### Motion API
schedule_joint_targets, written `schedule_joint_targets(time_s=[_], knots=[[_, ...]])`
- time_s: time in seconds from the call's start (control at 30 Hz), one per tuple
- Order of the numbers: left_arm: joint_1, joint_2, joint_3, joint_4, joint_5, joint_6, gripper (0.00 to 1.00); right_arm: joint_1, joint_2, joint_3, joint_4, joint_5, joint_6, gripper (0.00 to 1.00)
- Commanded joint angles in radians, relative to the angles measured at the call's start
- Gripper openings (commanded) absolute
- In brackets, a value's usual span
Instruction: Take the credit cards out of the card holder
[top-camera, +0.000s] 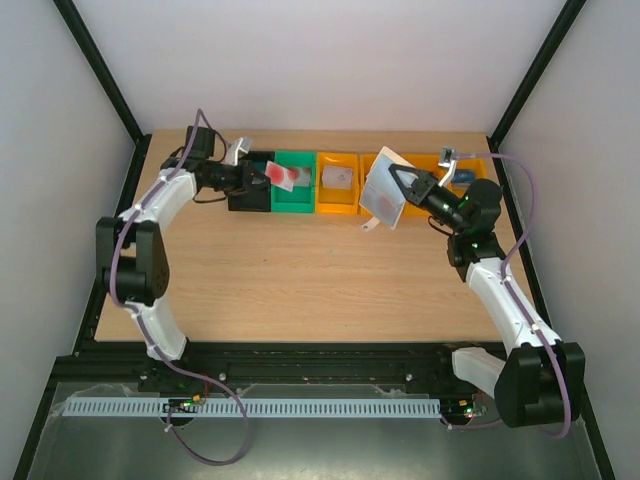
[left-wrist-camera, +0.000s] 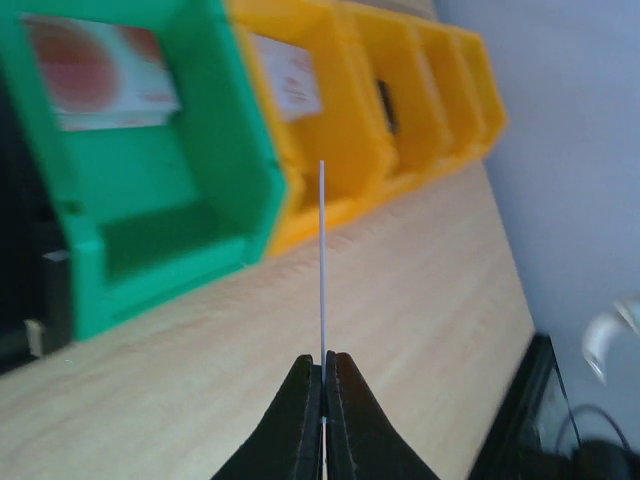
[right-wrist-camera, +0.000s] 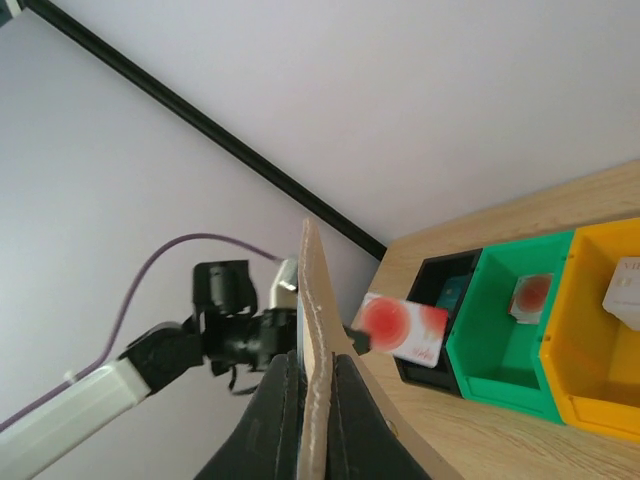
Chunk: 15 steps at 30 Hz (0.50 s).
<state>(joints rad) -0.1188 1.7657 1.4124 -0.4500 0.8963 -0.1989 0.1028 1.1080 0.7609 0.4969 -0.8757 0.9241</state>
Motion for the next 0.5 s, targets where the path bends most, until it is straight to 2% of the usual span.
schedule_joint_targets(time_s=[0.0, 0.33, 0.47], knots=[[0.001, 0.134, 0.091, 0.126, -0.136, -0.170, 0.02, -0.003, -0.041, 0.009, -0.026, 0.004, -0.048, 0.02], [-0.049, 0.366, 0.348, 0.125, -0.206, -0.232, 0.02, -0.003, -0.050, 0.008, -0.031, -0.002, -0.063, 0.02], [-0.062, 0.415, 0.391, 0.109, -0.241, -0.247, 0.02, -0.003, -0.051, 0.006, -0.029, -0.003, -0.063, 0.02]])
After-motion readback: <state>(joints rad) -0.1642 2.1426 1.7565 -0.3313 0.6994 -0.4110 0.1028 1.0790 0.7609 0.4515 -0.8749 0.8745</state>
